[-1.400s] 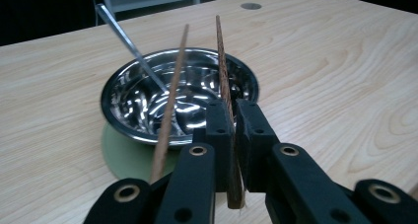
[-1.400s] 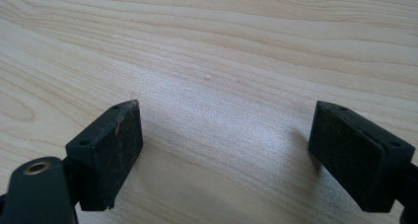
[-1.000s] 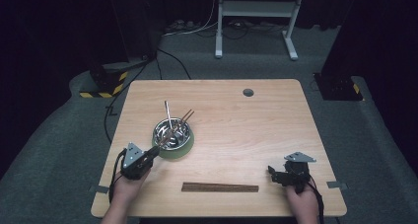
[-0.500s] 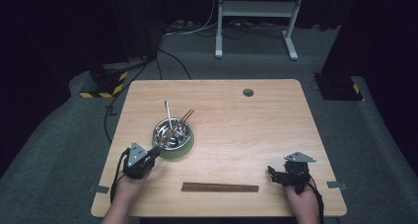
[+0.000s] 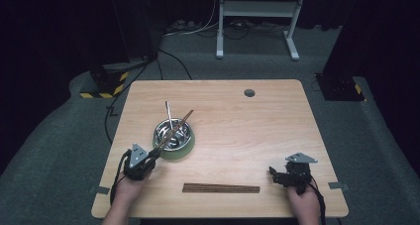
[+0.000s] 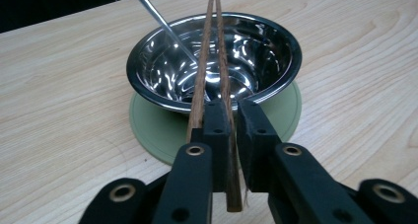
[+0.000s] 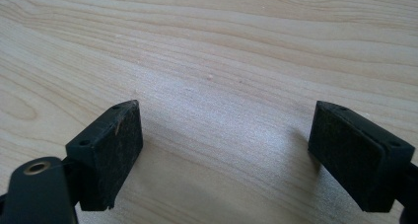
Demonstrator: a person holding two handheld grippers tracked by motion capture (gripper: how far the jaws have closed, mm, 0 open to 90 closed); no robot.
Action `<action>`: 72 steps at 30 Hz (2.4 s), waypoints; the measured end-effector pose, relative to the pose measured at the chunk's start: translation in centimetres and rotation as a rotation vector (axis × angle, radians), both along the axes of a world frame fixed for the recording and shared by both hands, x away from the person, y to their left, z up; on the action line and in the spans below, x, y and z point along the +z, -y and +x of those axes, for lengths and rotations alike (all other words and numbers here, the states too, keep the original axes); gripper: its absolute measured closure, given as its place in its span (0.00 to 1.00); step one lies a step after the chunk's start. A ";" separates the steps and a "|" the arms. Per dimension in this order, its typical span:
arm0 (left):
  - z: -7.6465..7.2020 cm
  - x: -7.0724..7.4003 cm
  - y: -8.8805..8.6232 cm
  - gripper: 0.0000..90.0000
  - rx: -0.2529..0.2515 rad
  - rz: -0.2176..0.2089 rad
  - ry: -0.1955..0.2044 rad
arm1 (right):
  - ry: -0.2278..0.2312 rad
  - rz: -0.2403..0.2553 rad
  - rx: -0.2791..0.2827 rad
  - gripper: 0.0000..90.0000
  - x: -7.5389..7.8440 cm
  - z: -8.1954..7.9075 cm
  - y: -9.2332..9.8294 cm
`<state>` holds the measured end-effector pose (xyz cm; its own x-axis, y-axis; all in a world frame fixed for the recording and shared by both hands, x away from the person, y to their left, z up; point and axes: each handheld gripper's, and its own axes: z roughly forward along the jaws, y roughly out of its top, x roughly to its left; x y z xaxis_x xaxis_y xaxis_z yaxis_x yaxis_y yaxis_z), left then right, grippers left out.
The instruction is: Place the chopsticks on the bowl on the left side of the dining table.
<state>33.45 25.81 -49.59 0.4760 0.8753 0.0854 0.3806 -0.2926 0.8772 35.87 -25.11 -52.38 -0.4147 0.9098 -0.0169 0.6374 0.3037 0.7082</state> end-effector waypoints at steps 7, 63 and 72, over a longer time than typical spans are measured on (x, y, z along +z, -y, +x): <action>-0.6 0.9 -0.1 0.72 0.015 -0.027 0.053 | -0.006 0.000 0.003 0.14 0.0 0.0 0.0; -1.3 -1.6 -1.0 0.85 -0.044 -0.151 0.013 | -0.001 0.003 0.016 0.15 0.0 -0.1 -0.1; -1.5 -1.4 -0.8 0.85 -0.103 -0.098 0.002 | -0.001 0.003 0.016 0.15 0.0 -0.1 -0.1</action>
<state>31.96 26.56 -50.95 0.5637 0.8260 0.0033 0.3512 -0.2433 0.9041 35.79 -25.01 -52.38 -0.4288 0.9033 -0.0137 0.6334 0.3115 0.7083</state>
